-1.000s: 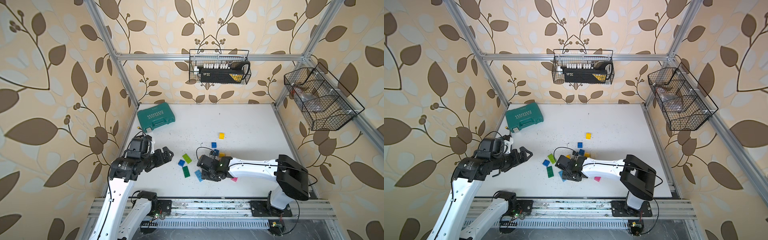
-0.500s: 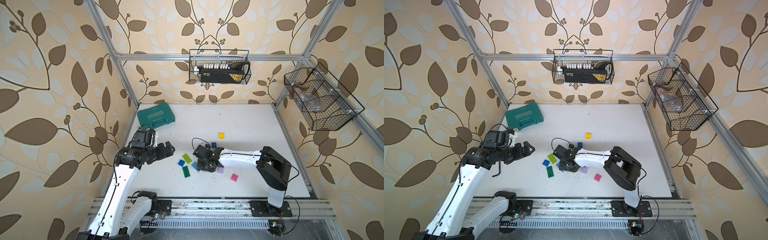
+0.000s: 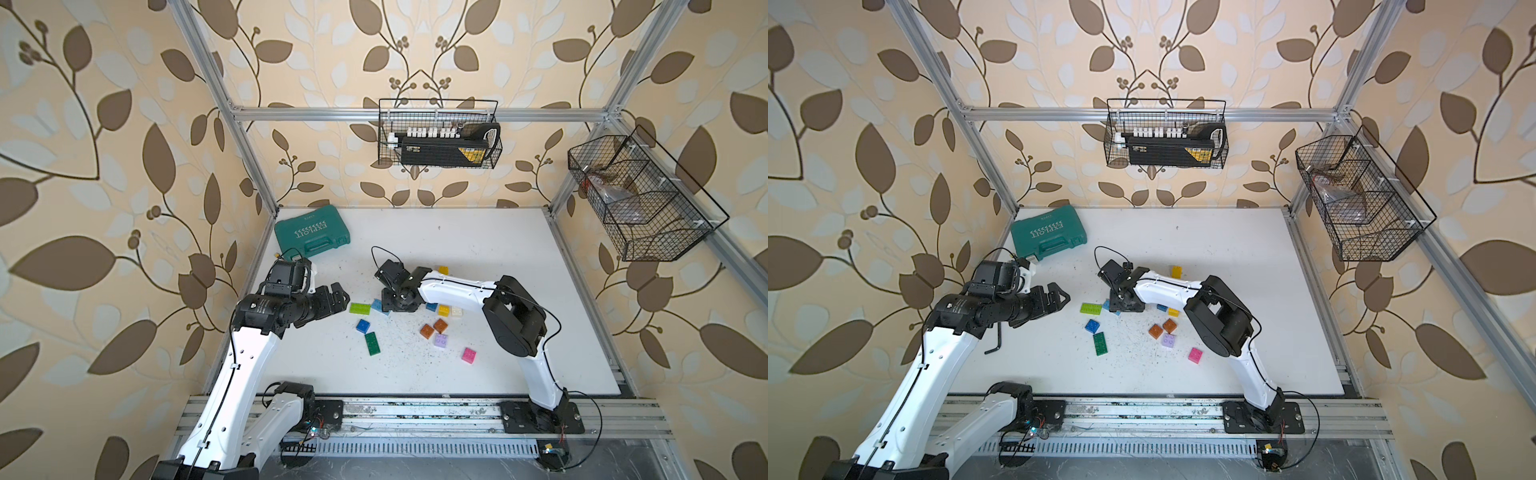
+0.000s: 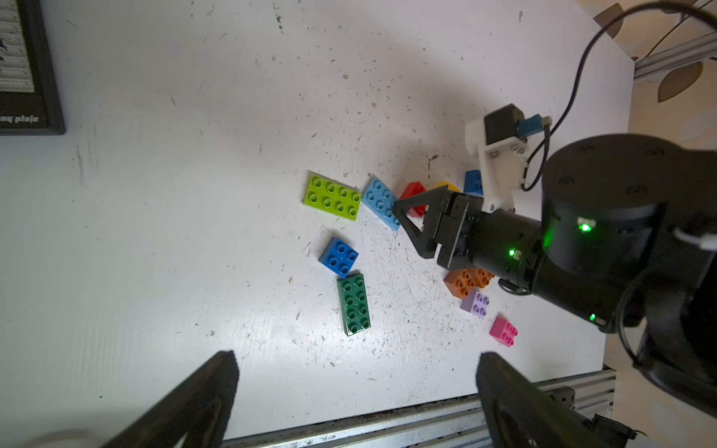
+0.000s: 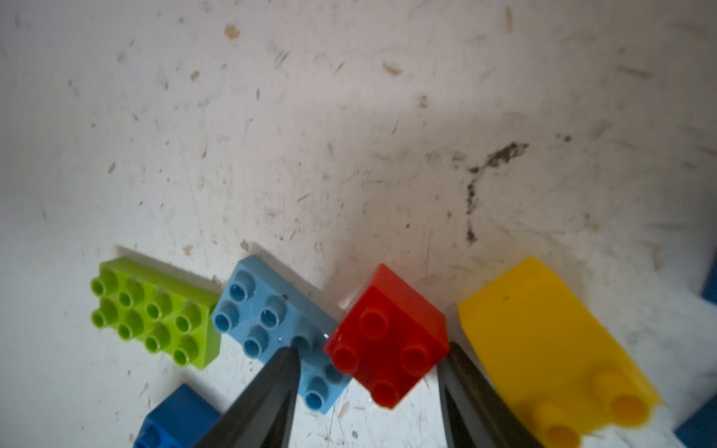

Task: Assemble the number 1 with lego
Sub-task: Move the lego brick at the center of the board, then adjust the lego brick at the center of the board.

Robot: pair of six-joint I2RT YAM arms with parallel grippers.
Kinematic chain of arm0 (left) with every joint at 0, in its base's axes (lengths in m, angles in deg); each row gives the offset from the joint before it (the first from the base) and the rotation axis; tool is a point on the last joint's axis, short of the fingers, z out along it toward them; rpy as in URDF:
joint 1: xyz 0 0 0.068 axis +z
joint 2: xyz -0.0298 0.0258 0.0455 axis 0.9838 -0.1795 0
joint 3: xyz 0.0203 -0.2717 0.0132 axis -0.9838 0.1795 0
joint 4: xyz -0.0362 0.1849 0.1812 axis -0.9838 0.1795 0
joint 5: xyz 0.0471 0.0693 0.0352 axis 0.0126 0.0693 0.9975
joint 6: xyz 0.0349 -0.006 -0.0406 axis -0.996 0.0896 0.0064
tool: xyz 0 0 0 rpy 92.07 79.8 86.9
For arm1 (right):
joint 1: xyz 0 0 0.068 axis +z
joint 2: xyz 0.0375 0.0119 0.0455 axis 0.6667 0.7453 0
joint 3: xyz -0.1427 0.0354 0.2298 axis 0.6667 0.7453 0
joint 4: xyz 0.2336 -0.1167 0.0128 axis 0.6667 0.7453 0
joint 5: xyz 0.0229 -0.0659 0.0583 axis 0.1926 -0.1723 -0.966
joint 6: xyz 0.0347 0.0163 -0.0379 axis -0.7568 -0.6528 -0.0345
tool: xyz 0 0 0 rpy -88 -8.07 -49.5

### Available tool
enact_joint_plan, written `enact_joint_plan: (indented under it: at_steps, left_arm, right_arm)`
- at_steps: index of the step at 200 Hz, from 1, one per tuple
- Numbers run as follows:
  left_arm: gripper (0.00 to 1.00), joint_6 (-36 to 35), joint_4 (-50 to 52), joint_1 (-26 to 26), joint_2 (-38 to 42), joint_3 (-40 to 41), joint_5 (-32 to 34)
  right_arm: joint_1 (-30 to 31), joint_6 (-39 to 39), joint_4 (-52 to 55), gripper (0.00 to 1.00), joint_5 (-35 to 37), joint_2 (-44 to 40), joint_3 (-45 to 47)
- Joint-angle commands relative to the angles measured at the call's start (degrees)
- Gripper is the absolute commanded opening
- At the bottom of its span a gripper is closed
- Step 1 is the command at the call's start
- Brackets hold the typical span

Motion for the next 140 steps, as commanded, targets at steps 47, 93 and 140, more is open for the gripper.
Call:
enact_joint_plan:
  at_steps: [47,93,140]
  left_arm:
    - [0.99,-0.3,-0.4,0.0,0.7,0.2,1.6]
    - [0.99,0.3,-0.4,0.0,2.9,0.4,3.3]
    - [0.99,0.4,-0.3,0.1,2.4,0.2,3.2]
  right_arm:
    - [1.3,5.9,8.2,0.74,-1.5,-4.7,-3.9]
    - [3.3,5.3,16.3,0.71,-4.3,-1.8,-10.1]
    - [3.9,-9.8,8.6,0.76,-8.8,-2.6,-3.3]
